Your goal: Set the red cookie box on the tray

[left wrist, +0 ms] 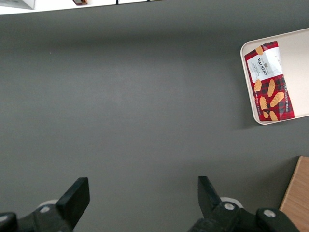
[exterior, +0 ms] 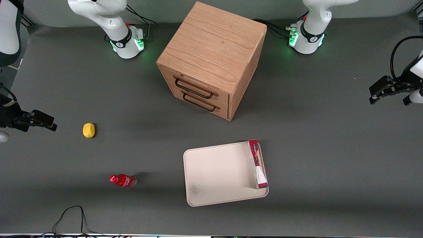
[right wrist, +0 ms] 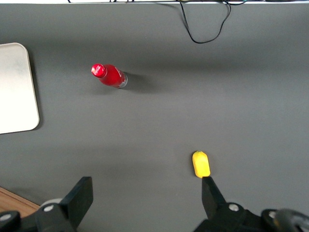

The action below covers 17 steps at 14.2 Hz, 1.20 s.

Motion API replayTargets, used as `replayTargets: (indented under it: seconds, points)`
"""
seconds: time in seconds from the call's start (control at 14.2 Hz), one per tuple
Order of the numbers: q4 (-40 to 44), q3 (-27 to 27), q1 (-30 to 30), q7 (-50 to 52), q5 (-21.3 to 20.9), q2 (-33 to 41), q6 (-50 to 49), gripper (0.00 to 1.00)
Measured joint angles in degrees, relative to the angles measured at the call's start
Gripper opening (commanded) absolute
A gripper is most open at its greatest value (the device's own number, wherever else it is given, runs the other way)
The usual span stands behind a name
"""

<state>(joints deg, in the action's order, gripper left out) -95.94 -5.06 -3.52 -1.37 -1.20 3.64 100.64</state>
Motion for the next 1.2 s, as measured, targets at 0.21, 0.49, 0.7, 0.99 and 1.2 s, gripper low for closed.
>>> replayTargets:
  seconds: [0.21, 0.49, 0.7, 0.99, 1.2]
  points:
    - [0.6, 0.3, 1.9, 3.9, 0.0, 0.5, -1.5, 1.0]
    - [1.7, 2.4, 4.2, 5.0, 0.0, 0.6, -4.7, 1.0]
    - [2.2, 2.9, 4.2, 5.0, 0.1, 0.6, -8.0, 1.0]
    - [2.3, 2.9, 4.2, 4.9, 0.1, 0.6, -9.7, 1.0]
    - [2.4, 2.9, 4.2, 4.9, 0.1, 0.6, -9.8, 1.0]
